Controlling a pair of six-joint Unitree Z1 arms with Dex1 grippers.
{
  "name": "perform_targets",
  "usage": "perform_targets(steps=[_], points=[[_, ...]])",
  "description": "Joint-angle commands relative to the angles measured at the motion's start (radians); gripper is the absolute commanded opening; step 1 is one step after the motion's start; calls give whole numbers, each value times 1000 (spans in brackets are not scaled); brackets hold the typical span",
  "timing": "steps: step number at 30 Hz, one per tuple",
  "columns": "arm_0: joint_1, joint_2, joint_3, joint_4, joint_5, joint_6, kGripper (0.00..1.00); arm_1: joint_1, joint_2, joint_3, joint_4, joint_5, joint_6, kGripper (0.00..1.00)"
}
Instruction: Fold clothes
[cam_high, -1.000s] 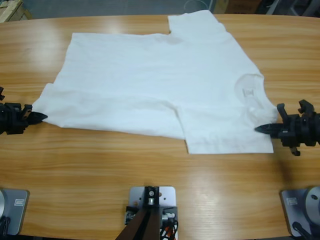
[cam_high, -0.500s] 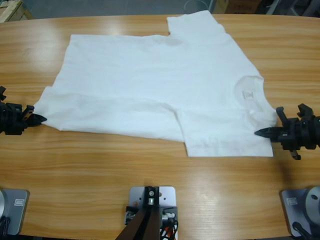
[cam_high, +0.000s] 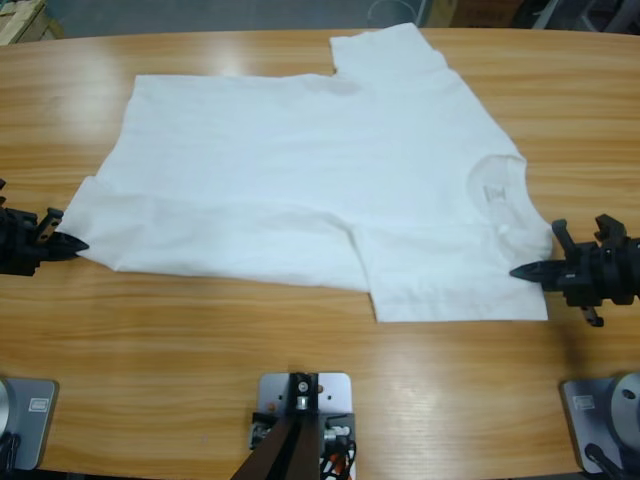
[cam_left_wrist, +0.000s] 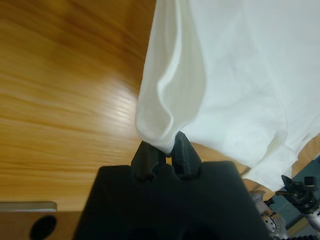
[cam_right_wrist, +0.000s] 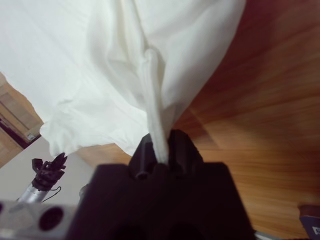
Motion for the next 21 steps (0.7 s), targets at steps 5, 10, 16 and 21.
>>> perform_targets(steps=[5, 10, 16, 21], points=[[-53, -60, -9, 44, 15, -43, 679, 16, 37, -10, 4, 19, 11, 0], [-13, -84, -35, 106, 39, -26, 996, 16, 60, -15, 4, 26, 11, 841], [40, -129, -34, 126, 44, 8, 996, 16, 33, -26, 11, 10, 18, 1000], [40, -118, -34, 104, 44, 51, 996, 16, -102, -138, 195, -112, 9, 1000]])
